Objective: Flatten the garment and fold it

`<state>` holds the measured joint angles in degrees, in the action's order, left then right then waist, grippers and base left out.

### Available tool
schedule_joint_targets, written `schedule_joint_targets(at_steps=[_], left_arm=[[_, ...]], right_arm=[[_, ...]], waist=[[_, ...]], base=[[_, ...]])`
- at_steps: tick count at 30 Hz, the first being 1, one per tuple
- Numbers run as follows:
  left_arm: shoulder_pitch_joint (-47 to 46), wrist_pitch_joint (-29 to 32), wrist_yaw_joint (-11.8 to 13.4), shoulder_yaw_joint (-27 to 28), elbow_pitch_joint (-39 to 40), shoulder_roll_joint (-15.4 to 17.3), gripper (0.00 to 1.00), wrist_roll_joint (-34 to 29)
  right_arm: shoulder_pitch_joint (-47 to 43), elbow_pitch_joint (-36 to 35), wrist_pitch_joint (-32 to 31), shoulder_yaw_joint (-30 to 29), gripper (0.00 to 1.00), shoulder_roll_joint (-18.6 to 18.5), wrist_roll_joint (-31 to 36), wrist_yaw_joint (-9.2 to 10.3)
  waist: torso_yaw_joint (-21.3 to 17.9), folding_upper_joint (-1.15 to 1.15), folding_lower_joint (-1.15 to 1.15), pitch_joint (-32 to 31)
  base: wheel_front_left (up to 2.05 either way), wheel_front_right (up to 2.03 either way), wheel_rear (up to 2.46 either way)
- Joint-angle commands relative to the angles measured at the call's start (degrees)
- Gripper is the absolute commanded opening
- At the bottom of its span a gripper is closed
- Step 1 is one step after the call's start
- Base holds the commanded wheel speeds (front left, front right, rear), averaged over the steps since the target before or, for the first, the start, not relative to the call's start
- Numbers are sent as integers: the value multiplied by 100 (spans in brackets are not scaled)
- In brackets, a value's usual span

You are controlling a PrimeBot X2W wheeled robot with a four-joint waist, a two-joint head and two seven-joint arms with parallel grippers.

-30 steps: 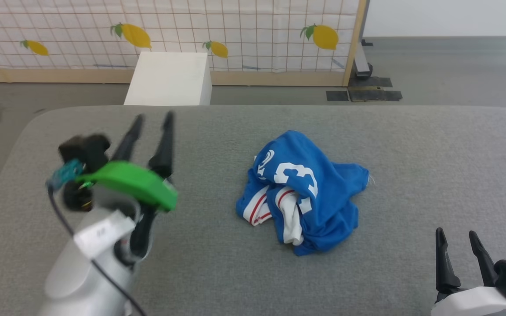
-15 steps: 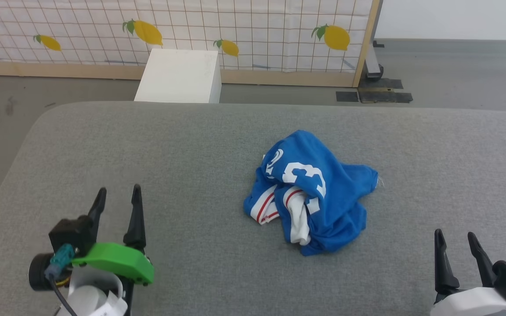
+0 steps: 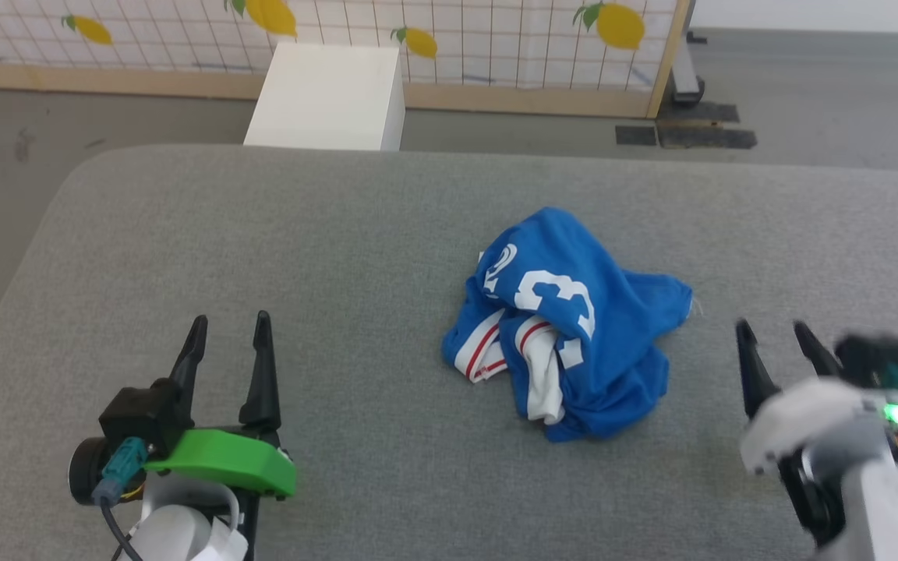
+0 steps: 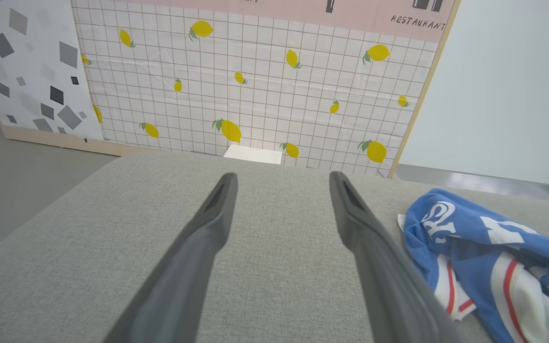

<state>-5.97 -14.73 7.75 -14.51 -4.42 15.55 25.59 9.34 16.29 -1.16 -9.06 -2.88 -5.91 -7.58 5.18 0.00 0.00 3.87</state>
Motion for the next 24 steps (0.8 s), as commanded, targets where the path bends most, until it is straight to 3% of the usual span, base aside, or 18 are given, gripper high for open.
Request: schedule_joint_targets(at_steps=[1, 10, 15, 21, 22, 23, 24], left_arm=[[-70, -26, -43, 17, 52, -67, 100, -137], [-320, -27, -221, 107, 171, -350, 100, -358], [-428, -27, -326, 158, 205, -489, 100, -494], [-494, -27, -448, 255, 147, -652, 100, -602], [-490, -27, -470, 276, 125, -678, 100, -615], [-483, -27, -486, 293, 106, -696, 100, -627], [-470, -27, -503, 316, 81, -715, 100, -643]], right_arm=[[341, 82, -373, 89, 100, 1, 133, 9], [1893, 915, -2879, 570, 100, -104, 1076, 9], [2317, 1369, -3434, 727, 100, -270, 1435, 9], [2429, 1807, -3709, 1108, 100, -350, 1232, 9], [2426, 1845, -3717, 1150, 77, -355, 1144, 9], [2429, 1845, -3678, 1165, 8, -352, 1066, 9], [2431, 1839, -3630, 1189, 0, -362, 996, 9]], waist=[[98, 0, 0, 198], [411, 0, 0, 806], [597, 0, 0, 1081], [709, 0, 0, 1224], [706, 0, 0, 1220], [696, 0, 0, 1209], [674, 0, 0, 1174]], base=[[0, 0, 0], [0, 0, 0], [0, 0, 0], [0, 0, 0], [0, 0, 0], [0, 0, 0], [0, 0, 0]])
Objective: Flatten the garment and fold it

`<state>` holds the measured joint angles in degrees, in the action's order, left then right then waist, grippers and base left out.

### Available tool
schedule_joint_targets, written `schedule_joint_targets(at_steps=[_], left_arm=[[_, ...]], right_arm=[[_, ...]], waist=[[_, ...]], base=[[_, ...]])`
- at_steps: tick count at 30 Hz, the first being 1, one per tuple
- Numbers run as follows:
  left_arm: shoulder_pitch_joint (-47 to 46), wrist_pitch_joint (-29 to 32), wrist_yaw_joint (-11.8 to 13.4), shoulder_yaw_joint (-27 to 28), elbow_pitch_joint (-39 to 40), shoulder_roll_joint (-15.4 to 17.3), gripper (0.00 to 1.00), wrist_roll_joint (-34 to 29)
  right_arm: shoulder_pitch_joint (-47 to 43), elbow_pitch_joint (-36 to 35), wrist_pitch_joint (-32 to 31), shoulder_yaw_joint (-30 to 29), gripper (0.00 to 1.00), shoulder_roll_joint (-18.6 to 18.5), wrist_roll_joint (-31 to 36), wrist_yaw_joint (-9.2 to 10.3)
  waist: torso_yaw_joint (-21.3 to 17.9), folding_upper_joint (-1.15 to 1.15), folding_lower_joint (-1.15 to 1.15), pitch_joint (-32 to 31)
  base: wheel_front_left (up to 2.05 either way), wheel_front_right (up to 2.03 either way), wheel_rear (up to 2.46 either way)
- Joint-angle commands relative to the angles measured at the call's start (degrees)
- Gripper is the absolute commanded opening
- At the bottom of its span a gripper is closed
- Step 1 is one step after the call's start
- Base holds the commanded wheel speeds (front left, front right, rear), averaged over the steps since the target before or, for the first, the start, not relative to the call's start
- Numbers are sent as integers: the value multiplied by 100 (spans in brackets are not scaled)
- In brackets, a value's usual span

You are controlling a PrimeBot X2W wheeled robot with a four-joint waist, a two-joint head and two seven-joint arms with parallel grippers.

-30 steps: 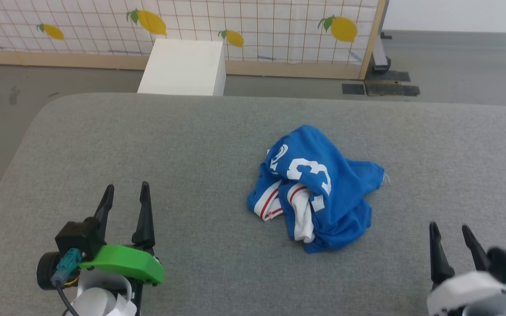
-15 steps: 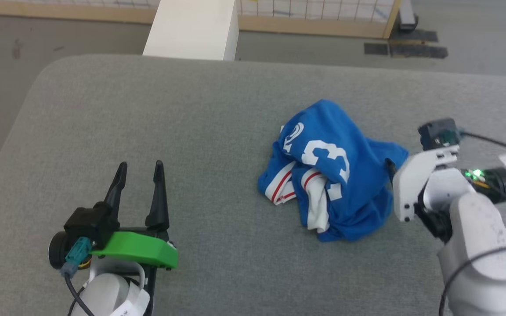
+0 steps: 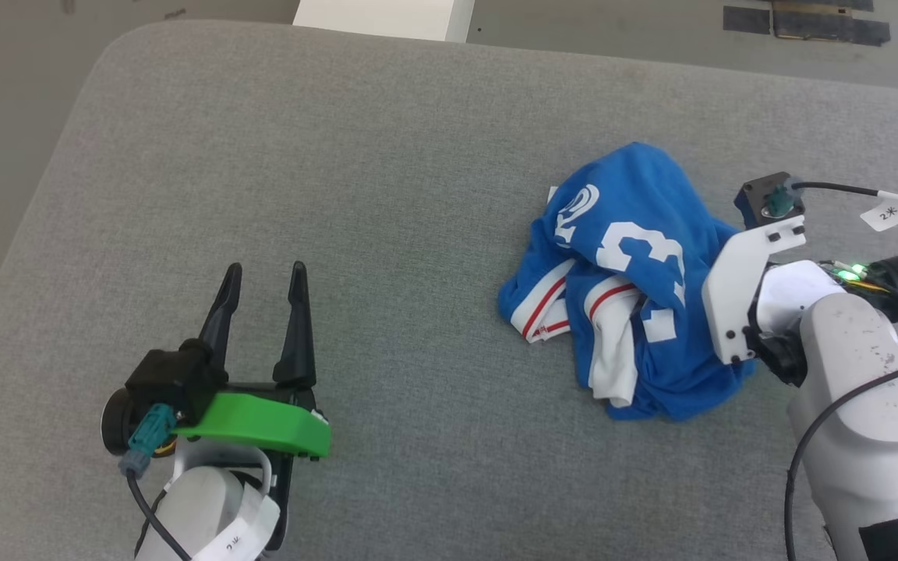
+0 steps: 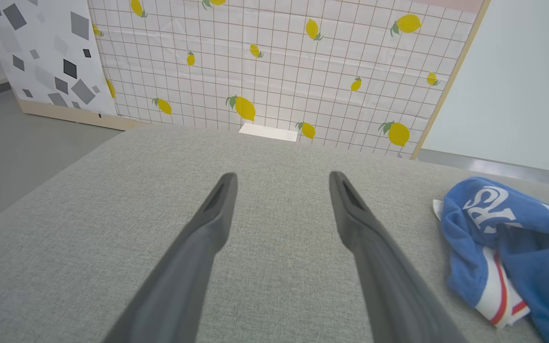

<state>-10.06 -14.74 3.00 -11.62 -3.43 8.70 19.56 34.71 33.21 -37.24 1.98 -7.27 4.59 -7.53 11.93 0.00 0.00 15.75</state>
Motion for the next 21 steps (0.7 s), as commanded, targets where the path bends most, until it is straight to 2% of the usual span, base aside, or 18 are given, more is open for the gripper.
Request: schedule_joint_targets(at_steps=[1, 7, 11, 16, 21], left_arm=[[-49, -26, -43, 45, -39, -44, 100, -49], [19, -26, -144, 149, -144, -103, 100, -105], [96, -26, -194, 187, -188, -121, 100, -129], [170, -26, -239, 211, -231, -146, 100, -131], [179, -26, -276, 213, -298, -159, 100, -118]], right_arm=[[-101, 126, 33, 113, 0, 61, -113, 4], [-47, -371, 652, -258, 0, -151, -613, 4], [-274, -939, 836, -932, 0, -452, -739, 4], [-1153, -1579, 580, -1934, 0, -606, -621, 4], [-2041, -1753, 303, -2560, 0, -412, -497, 4]], waist=[[-20, 0, 0, -40], [-202, 0, 0, -343], [-346, 0, 0, -535], [-459, 0, 0, -668], [-509, 0, 0, -702]], base=[[0, 0, 0], [0, 0, 0], [0, 0, 0], [0, 0, 0], [0, 0, 0]])
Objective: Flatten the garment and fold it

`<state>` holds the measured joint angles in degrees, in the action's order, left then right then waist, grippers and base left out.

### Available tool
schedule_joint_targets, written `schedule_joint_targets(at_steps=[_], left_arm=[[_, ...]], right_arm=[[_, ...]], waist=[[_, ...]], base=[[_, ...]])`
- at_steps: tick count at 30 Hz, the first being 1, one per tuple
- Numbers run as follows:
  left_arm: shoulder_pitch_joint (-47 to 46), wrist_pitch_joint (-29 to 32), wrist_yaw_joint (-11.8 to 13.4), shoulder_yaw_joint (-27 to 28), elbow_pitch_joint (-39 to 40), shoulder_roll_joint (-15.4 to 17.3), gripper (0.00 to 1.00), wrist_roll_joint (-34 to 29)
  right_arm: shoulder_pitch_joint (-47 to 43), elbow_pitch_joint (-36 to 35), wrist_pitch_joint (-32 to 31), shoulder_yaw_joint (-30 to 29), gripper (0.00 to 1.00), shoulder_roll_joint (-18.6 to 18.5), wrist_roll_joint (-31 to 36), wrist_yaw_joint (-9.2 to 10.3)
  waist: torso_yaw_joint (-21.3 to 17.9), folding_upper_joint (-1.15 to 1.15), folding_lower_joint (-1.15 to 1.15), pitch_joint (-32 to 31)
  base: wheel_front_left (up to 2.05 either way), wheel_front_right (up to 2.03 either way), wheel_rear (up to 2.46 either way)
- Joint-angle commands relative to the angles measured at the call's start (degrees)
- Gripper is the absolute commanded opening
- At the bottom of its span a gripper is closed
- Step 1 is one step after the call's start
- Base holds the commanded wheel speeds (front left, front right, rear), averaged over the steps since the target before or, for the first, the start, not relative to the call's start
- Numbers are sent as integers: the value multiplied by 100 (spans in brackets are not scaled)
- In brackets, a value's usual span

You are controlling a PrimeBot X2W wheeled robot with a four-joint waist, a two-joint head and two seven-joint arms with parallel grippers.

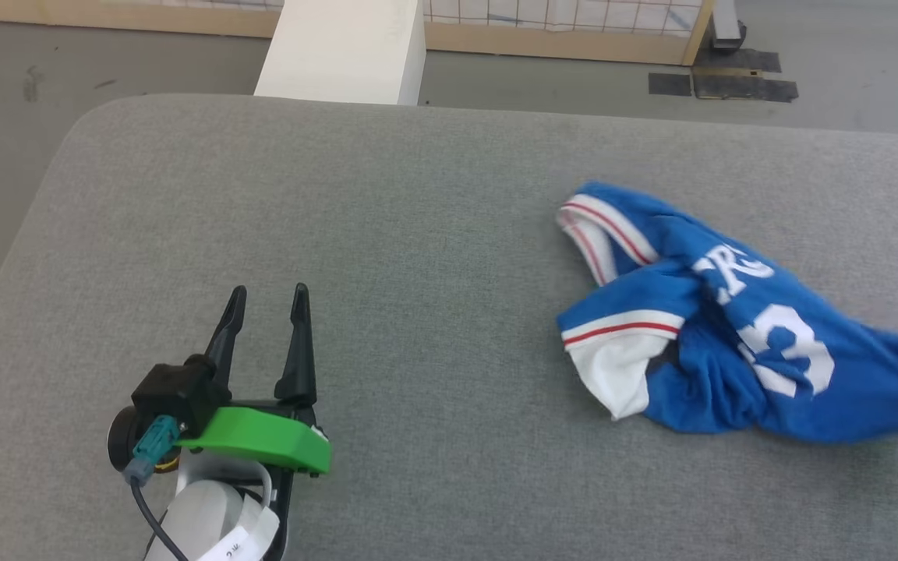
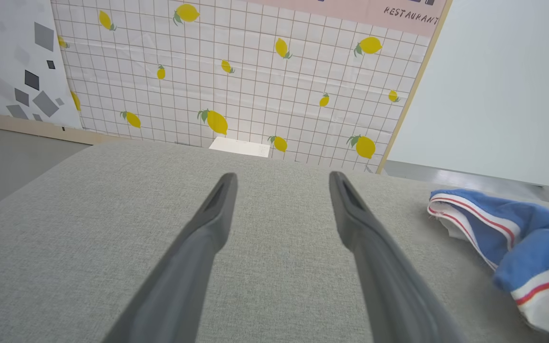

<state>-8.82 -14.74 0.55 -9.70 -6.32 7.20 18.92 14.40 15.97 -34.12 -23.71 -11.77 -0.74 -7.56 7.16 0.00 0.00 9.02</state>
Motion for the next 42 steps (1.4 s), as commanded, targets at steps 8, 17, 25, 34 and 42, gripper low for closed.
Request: schedule_joint_targets(at_steps=[8, 17, 25, 34, 42], left_arm=[[88, -26, -60, 12, -123, 6, 100, -27], [115, 101, -144, -74, -196, -147, 100, 309], [-484, 1560, -431, -1119, -437, -381, 100, 787], [-1742, 4058, -289, -2812, -1034, -430, 100, 1085], [-2662, 4343, 15, -3553, -1889, -431, 100, 797]], right_arm=[[-138, -366, 834, -260, 100, 491, -382, 8], [-540, -1432, 2613, -392, 100, 862, -987, 8], [-1010, -1417, 2828, -207, 100, 887, -1383, 8], [-948, -1292, 2856, -5, 100, 889, -1495, 8], [-885, -1147, 2961, 89, 100, 889, -1554, 8]], waist=[[-93, 0, 0, -161], [-219, 0, 0, -376], [-516, 0, 0, -338], [-954, 0, 0, -61], [-1291, 0, 0, 387]], base=[[0, 0, 0], [0, 0, 0], [0, 0, 0], [0, 0, 0], [0, 0, 0]])
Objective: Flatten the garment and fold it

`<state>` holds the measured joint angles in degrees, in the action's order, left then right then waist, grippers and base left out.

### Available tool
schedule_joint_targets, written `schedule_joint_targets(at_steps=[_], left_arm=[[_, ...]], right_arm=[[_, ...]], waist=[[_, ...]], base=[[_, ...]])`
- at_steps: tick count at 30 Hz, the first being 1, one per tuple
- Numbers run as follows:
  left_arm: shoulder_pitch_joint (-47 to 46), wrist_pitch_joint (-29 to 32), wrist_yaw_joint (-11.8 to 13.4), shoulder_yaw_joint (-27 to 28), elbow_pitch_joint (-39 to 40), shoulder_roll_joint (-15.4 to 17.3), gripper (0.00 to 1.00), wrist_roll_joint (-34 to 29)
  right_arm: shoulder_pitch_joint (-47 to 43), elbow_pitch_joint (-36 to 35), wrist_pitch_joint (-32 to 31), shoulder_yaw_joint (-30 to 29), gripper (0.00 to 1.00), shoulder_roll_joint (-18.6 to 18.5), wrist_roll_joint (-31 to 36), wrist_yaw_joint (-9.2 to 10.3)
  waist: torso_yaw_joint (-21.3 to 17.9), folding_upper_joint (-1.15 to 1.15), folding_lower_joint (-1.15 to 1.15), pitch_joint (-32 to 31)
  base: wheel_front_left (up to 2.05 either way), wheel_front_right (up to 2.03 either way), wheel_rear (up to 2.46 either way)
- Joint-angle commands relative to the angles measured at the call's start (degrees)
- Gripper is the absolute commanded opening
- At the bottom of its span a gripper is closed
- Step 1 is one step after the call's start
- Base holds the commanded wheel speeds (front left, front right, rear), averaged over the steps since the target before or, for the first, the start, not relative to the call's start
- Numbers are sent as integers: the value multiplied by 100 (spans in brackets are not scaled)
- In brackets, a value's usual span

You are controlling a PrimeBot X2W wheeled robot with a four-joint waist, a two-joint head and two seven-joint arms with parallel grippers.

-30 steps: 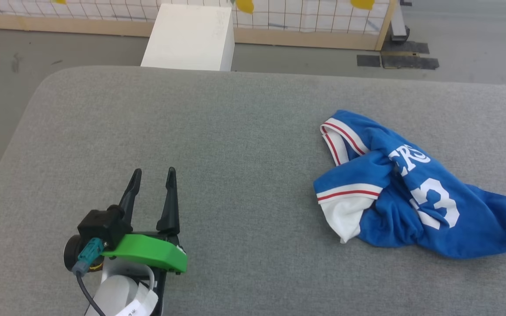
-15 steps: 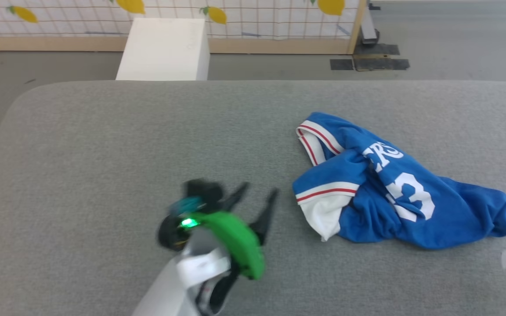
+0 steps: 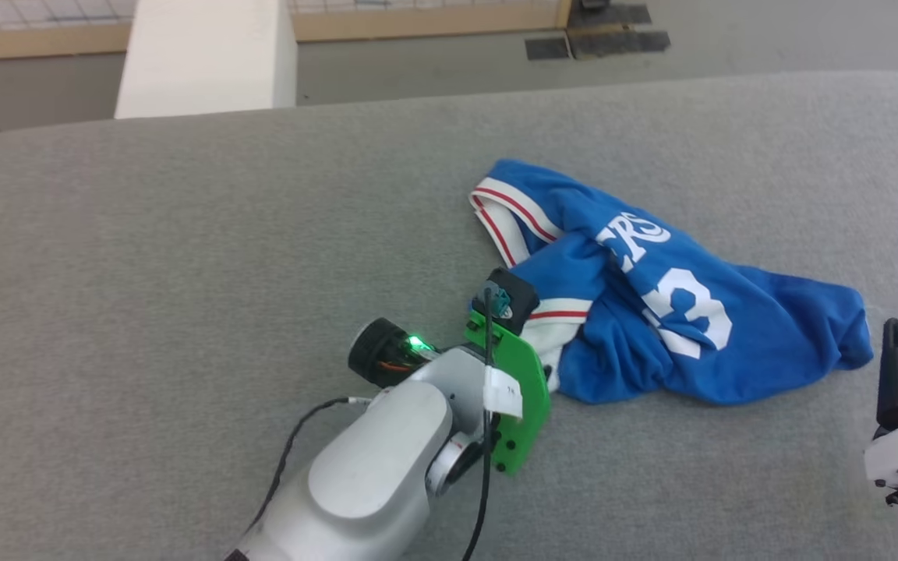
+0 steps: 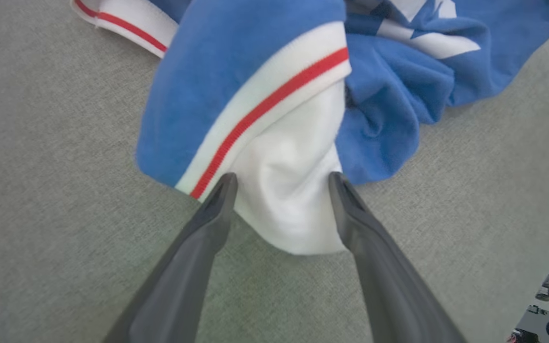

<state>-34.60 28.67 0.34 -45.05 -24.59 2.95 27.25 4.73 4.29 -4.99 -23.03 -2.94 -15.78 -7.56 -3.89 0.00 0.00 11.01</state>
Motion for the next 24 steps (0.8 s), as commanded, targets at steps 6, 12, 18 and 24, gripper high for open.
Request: schedule_joint_targets(at_steps=[6, 12, 18, 24], left_arm=[[-198, 75, -21, -295, -638, -7, 21, -9], [-224, -137, -111, -266, -673, -7, 0, 379], [-185, -510, 90, 286, -211, 167, 0, 741], [207, -804, 800, 1180, 899, 862, 0, 972]], right_arm=[[155, 205, 185, 118, 100, 6, -104, 8], [171, 349, 270, 113, 100, 6, -53, 8], [105, 431, 250, 72, 100, 6, 95, 8], [63, 484, 179, 120, 100, 6, 10, 8]], waist=[[-308, 0, 0, 348], [-172, 0, 0, 330], [234, 0, 0, 58], [709, 0, 0, -228]], base=[[0, 0, 0], [0, 0, 0], [0, 0, 0], [0, 0, 0]])
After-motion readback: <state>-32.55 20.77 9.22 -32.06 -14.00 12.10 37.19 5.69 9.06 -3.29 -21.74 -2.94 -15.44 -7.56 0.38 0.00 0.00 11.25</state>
